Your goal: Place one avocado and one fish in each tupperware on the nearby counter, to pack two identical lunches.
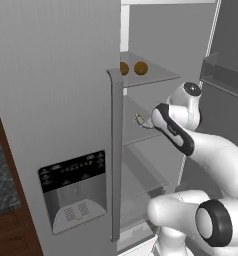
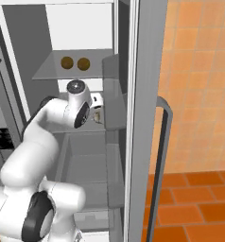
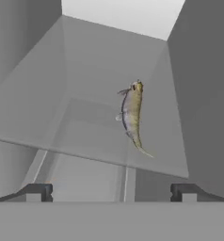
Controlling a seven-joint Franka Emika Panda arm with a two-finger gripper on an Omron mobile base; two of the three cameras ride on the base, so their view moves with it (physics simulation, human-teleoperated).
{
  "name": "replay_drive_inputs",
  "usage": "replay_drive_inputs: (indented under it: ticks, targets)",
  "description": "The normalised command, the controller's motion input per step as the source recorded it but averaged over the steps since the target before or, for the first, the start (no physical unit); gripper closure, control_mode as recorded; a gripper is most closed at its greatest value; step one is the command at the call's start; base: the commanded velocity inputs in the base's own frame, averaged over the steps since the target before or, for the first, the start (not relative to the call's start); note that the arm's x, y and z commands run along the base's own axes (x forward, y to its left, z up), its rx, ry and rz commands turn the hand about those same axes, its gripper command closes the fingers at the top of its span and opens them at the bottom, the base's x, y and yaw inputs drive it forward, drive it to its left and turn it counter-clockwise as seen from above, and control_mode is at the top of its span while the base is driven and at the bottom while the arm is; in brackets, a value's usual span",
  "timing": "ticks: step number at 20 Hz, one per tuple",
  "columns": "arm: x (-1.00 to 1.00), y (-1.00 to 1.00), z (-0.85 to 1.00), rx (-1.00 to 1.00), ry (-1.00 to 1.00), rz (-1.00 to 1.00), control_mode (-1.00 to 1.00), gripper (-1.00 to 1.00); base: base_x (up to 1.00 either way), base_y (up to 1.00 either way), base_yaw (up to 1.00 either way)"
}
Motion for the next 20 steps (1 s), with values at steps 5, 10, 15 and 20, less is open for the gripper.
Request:
replay_drive_inputs:
  ticks: [5,10,15,20]
  targets:
    - [0.80,0.09,-0.19,-0.03,0.37,0.00,-1.00,-1.00,0.00,0.00,0.00]
    - [0.47,0.25,-0.50,-0.04,0.03,0.00,-1.00,-1.00,0.00,0.00,0.00]
    - [0.61,0.30,-0.51,-0.04,0.00,0.00,-1.00,-1.00,0.00,0.00,0.00]
    - [0.21,0.00,-0.22,0.00,-0.16,0.00,-1.00,-1.00,0.00,0.00,0.00]
